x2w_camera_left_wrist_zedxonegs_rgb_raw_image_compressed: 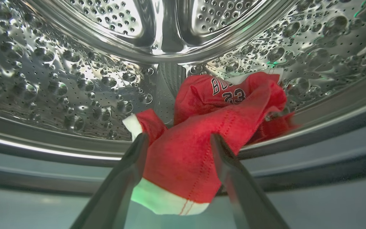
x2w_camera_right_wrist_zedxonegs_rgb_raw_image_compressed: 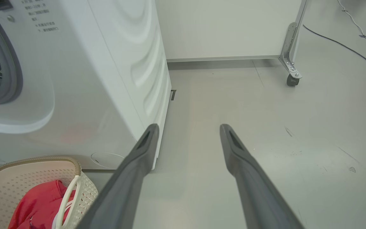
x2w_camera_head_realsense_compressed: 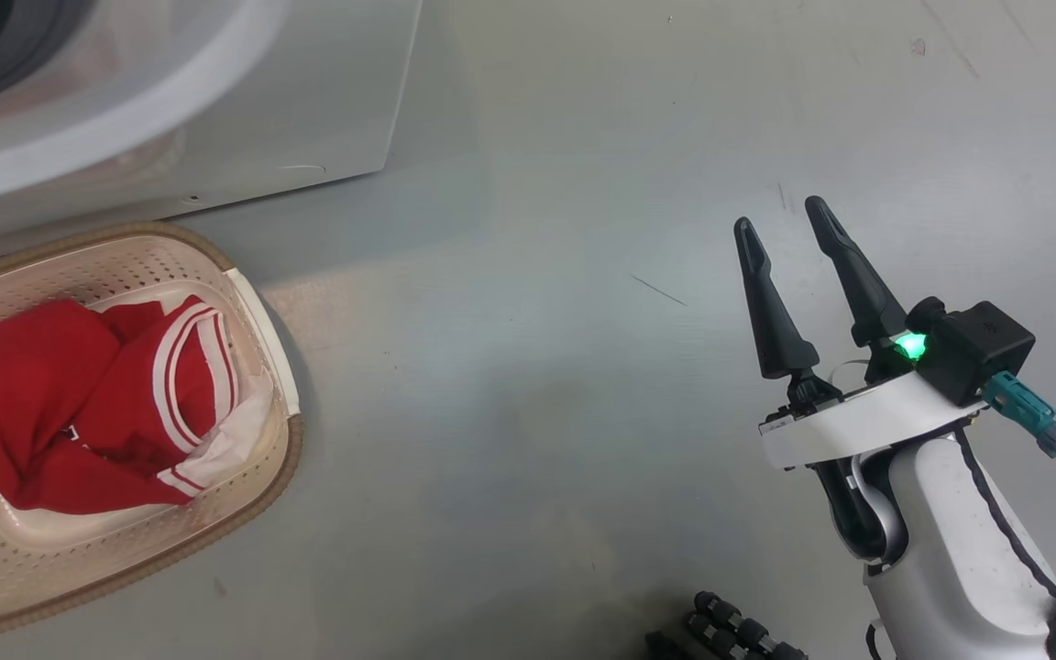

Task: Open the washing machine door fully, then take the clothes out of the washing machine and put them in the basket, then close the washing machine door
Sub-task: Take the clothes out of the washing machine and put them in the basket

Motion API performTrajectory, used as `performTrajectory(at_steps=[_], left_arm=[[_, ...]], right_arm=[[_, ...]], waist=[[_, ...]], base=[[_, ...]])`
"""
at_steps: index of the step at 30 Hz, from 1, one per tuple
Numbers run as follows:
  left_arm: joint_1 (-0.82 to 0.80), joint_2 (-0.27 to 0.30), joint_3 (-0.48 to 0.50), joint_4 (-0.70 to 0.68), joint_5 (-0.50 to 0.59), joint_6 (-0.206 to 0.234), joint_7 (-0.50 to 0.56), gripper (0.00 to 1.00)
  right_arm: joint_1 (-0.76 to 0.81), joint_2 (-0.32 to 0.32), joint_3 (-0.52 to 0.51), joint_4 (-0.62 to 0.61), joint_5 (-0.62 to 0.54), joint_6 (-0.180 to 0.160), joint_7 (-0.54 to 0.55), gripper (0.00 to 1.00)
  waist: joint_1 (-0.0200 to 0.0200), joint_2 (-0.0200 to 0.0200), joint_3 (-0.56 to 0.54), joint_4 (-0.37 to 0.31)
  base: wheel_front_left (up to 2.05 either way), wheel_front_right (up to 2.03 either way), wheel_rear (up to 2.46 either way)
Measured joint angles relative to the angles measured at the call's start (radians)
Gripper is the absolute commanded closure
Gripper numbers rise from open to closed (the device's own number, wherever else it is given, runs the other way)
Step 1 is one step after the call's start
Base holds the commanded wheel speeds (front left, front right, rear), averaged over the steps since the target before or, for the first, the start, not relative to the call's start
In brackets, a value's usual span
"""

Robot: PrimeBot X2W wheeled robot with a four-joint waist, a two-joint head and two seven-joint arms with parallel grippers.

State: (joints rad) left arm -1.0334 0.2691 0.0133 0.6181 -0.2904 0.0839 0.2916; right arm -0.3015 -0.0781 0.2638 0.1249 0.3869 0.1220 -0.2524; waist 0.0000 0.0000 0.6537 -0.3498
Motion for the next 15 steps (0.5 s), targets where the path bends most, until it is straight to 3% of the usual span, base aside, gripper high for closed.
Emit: performTrajectory(at_steps=[15], left_arm=[[-0.062,-0.005,0.006,0.125,0.010,0.017,0.032,0.00]], right_arm=[[-0.020,0.003,0.007,0.003,0.000,0.000,0.000,0.00]], waist=[[0.0000,0.0000,0.023,-0.015]], base=[[0.00,0.00,0.00]])
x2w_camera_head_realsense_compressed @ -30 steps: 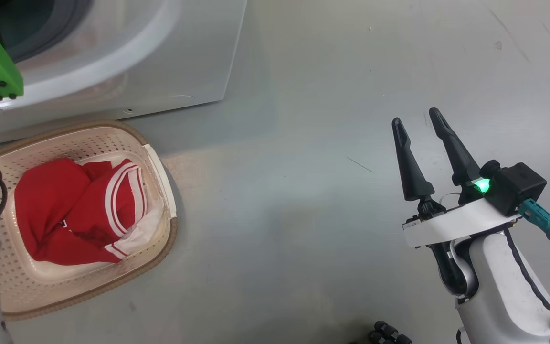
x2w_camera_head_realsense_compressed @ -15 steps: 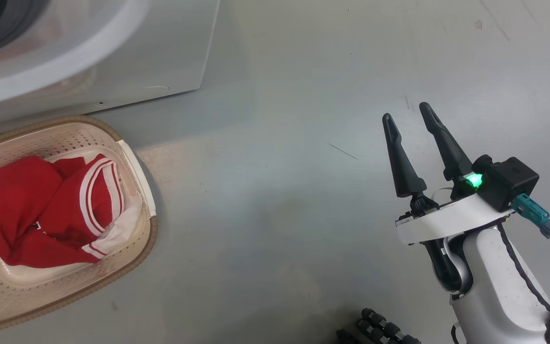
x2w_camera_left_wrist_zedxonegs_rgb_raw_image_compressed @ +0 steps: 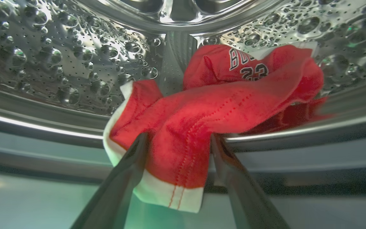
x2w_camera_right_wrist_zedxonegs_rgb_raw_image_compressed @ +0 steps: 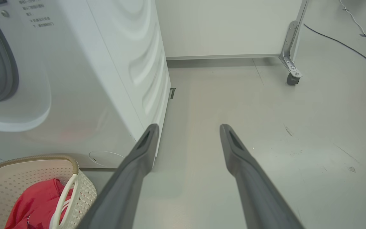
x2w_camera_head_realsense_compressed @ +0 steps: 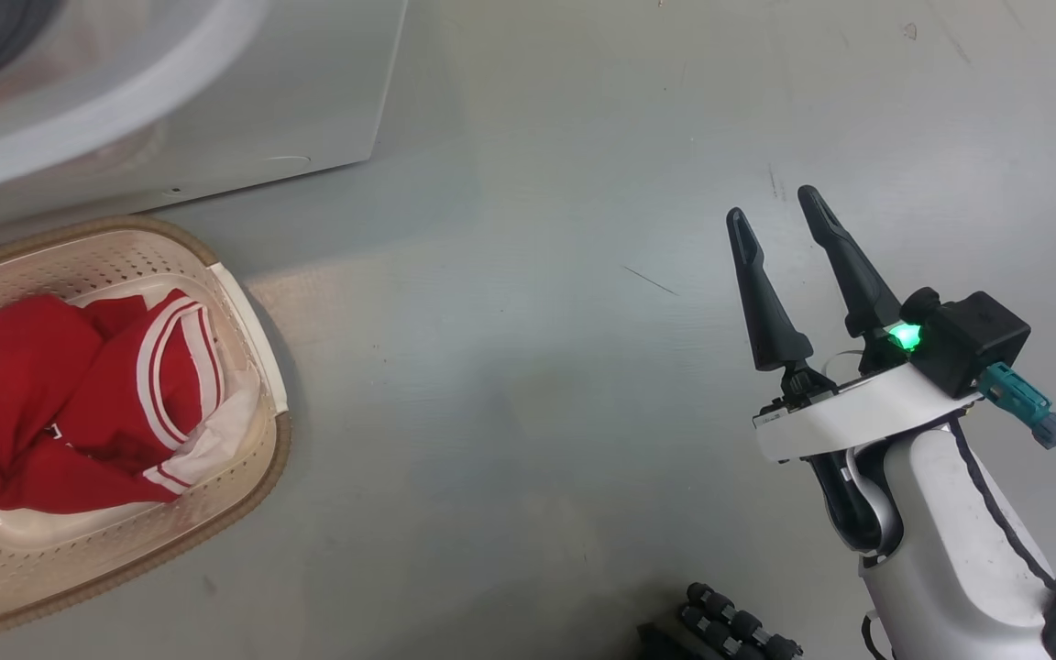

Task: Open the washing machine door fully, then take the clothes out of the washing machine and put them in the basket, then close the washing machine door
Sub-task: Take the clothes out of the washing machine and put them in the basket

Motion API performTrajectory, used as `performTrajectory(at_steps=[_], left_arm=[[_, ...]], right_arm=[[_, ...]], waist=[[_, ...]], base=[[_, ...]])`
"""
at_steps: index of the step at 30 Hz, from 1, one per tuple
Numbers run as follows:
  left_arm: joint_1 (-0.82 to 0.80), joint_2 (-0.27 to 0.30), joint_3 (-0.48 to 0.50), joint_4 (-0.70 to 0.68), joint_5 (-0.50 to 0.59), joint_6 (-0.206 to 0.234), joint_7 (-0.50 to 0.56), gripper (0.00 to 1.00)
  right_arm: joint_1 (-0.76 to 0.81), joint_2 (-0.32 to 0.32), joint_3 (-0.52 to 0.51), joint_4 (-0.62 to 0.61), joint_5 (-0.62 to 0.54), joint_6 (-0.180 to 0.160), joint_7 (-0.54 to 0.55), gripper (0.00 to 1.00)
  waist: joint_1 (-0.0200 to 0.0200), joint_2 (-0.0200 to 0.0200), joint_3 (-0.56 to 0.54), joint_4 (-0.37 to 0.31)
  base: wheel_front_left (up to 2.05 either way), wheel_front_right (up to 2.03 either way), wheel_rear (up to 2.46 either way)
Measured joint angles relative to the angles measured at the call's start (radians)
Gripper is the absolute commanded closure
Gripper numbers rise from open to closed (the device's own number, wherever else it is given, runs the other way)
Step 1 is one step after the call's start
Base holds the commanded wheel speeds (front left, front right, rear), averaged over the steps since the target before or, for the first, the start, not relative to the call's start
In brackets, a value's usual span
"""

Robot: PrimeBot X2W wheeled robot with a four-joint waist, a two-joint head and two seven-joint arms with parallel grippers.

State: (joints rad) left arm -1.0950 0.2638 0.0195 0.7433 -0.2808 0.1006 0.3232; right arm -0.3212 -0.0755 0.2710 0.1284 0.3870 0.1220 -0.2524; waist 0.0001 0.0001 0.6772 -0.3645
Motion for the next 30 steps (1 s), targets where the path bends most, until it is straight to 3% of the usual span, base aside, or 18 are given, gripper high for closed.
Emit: performTrajectory(at_steps=[11,12,13,14,30], left_arm=[[-0.049,0.000,0.008,0.068,0.000,0.003,0.002,0.00],[-0.052,0.000,0.009,0.074,0.000,0.003,0.002,0.43],[-0.055,0.000,0.010,0.081,0.000,0.003,0.002,0.43],[-0.058,0.000,0.010,0.087,0.000,0.003,0.001,1.00],[-0.059,-0.026,0.007,0.159,0.000,0.003,-0.101,1.00]], right_arm=[[-0.005,0.002,0.005,0.007,0.000,0.000,0.000,0.00],[-0.005,0.002,0.005,0.008,0.000,0.000,0.000,0.00],[-0.006,0.002,0.005,0.008,0.000,0.000,0.000,0.00],[-0.006,0.002,0.005,0.008,0.000,0.000,0.000,0.00],[-0.006,-0.002,0.003,0.030,-0.001,0.000,0.000,0.00]], waist=[[0.0000,0.0000,0.002,-0.005],[0.0000,0.0000,0.002,-0.005],[0.0000,0.0000,0.001,-0.006],[0.0000,0.0000,0.001,-0.005],[0.0000,0.0000,-0.041,0.017]], base=[[0.00,0.00,0.00],[0.00,0.00,0.00],[0.00,0.00,0.00],[0.00,0.00,0.00],[0.00,0.00,0.00]])
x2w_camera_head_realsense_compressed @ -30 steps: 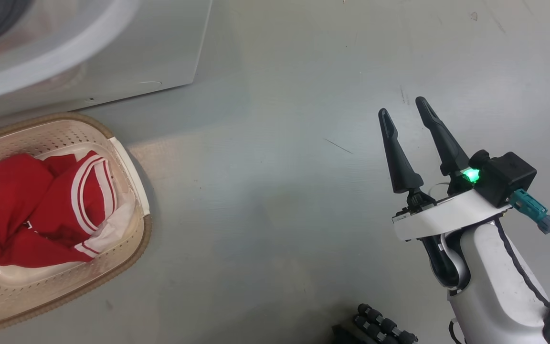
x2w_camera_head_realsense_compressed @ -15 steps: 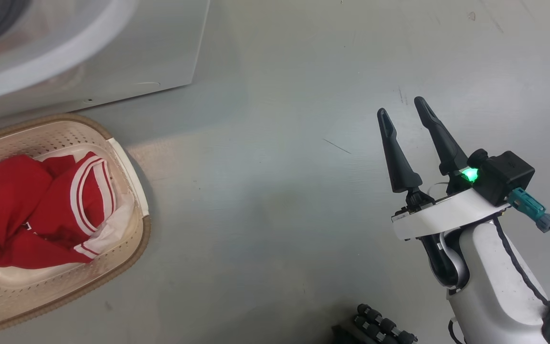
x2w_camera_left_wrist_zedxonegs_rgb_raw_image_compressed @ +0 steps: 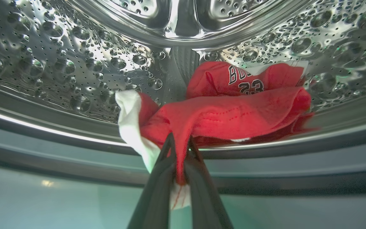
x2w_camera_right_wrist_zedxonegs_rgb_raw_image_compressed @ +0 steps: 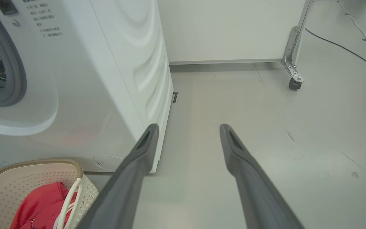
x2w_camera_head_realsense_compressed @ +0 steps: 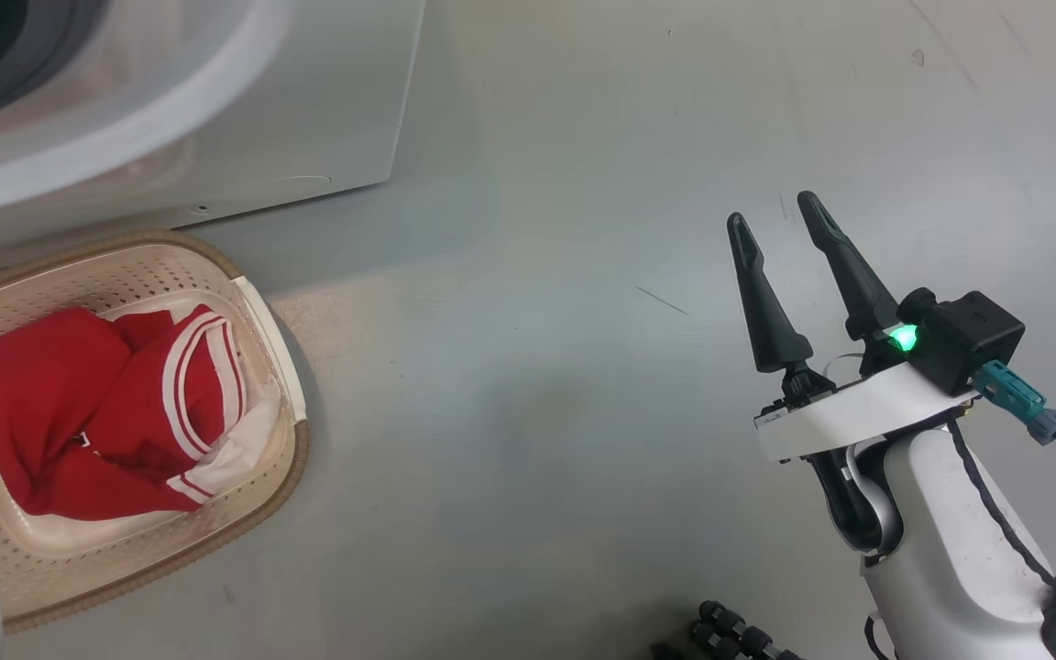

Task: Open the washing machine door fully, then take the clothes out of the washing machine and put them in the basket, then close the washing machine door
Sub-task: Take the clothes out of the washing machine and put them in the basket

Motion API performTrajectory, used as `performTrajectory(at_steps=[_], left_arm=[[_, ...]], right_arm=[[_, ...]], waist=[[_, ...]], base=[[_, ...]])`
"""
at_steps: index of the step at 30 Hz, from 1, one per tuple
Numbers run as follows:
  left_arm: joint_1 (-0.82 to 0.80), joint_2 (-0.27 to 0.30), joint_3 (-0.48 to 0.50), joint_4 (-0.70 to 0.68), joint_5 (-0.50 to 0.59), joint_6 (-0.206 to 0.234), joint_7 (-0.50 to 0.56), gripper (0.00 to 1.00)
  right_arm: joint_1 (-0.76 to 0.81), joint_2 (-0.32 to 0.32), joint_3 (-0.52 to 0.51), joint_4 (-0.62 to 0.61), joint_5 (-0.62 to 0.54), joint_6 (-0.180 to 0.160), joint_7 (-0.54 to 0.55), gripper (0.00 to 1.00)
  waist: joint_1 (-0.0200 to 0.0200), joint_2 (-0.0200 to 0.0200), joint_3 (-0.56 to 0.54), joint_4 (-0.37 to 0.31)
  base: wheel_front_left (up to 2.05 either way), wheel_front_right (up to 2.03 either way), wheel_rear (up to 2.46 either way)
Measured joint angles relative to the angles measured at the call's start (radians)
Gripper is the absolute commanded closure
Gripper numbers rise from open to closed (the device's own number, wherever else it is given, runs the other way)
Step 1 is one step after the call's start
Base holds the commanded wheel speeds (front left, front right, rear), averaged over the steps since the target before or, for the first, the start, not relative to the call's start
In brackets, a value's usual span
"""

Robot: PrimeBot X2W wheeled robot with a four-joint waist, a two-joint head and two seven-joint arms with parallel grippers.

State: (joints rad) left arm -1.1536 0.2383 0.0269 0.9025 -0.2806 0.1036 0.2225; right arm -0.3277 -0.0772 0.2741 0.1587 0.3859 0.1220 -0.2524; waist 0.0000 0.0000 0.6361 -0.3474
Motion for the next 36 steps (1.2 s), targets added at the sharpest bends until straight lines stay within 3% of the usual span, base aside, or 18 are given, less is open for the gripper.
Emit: performTrajectory(at_steps=[18,36], left_arm=[[0.073,-0.048,0.004,0.078,-0.035,-0.060,-0.142,1.00],[0.255,-0.104,-0.032,0.121,-0.038,-0.171,-0.308,1.00]], right_arm=[[0.005,-0.016,-0.036,0.006,-0.010,0.000,0.000,0.00],[0.067,-0.021,-0.061,0.033,-0.024,0.000,0.000,0.00]], waist=[[0.0000,0.0000,-0.102,0.071],[0.0000,0.0000,-0.253,0.137]], base=[[0.00,0.00,0.00],[0.00,0.00,0.00]])
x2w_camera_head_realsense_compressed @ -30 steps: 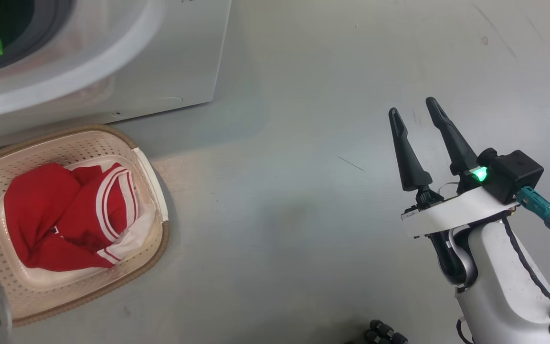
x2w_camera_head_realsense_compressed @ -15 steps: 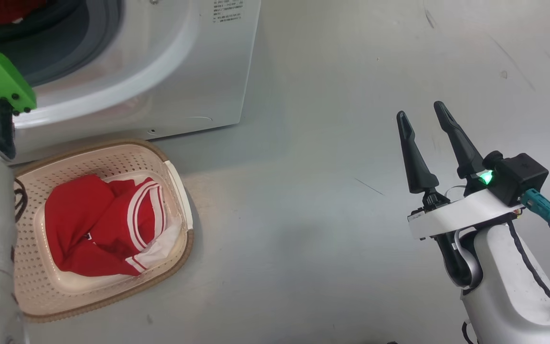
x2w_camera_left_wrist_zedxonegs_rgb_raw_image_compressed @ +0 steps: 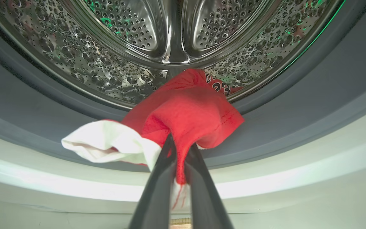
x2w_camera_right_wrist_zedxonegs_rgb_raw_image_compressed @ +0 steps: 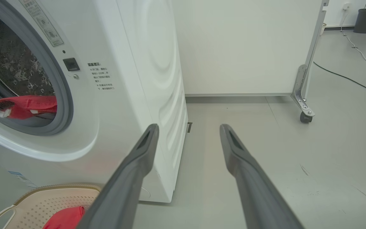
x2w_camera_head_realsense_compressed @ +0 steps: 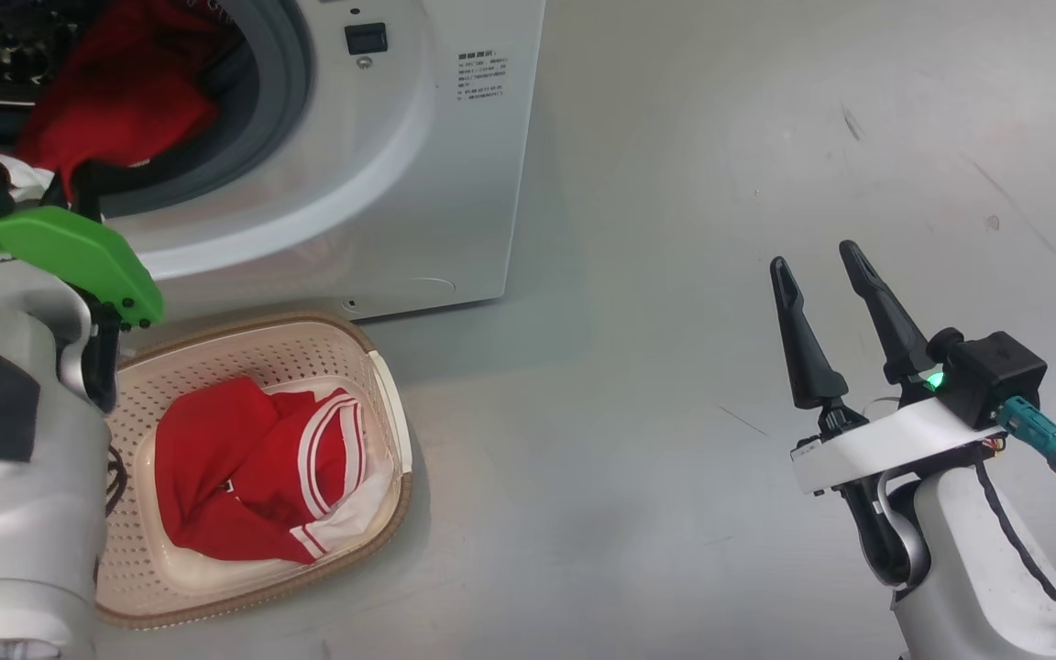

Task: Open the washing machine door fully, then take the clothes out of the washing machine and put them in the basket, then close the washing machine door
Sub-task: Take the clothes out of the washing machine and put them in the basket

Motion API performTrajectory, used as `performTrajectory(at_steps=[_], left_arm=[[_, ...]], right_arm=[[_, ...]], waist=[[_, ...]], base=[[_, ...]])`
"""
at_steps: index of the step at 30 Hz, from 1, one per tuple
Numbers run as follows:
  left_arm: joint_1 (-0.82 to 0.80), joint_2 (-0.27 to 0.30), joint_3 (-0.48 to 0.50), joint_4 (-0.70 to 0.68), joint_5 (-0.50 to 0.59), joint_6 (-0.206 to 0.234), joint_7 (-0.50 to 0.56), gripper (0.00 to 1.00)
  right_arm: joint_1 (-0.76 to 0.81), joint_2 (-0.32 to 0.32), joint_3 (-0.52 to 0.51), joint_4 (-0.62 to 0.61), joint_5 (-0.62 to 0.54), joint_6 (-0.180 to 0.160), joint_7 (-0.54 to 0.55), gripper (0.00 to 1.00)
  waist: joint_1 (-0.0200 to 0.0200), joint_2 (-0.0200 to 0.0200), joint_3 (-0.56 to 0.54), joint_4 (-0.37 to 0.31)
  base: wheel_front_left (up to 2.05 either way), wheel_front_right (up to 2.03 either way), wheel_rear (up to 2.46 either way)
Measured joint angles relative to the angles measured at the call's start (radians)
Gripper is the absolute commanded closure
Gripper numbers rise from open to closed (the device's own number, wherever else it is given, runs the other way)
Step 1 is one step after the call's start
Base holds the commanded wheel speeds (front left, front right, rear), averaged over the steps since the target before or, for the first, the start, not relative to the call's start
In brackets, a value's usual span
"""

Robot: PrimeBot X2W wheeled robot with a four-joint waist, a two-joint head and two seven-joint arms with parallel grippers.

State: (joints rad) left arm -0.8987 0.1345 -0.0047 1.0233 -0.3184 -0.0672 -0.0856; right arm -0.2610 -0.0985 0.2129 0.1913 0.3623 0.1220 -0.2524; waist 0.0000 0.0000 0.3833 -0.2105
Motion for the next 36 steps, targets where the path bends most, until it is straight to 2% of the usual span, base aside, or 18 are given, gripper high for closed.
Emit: performTrajectory(at_steps=[11,23,31,36], left_arm=[[0.133,-0.041,-0.021,-0.002,-0.002,-0.020,-0.130,1.00],[0.258,-0.069,-0.034,-0.048,-0.003,-0.035,-0.163,1.00],[0.311,-0.083,-0.034,-0.147,-0.006,-0.040,-0.164,1.00],[0.335,-0.084,-0.019,-0.296,-0.001,-0.040,-0.163,1.00]], right_arm=[[0.047,-0.005,-0.025,0.012,-0.006,0.000,0.000,0.00],[0.098,-0.003,-0.039,0.020,-0.015,0.000,0.000,0.00],[0.130,0.000,-0.048,0.020,-0.021,0.000,0.000,0.00],[0.133,0.001,-0.049,0.018,-0.022,0.000,0.000,0.00]], waist=[[0.0000,0.0000,-0.094,0.040],[0.0000,0.0000,-0.180,0.065],[0.0000,0.0000,-0.222,0.084],[0.0000,0.0000,-0.239,0.095]], base=[[0.00,0.00,0.00],[0.00,0.00,0.00],[0.00,0.00,0.00],[0.00,0.00,0.00]])
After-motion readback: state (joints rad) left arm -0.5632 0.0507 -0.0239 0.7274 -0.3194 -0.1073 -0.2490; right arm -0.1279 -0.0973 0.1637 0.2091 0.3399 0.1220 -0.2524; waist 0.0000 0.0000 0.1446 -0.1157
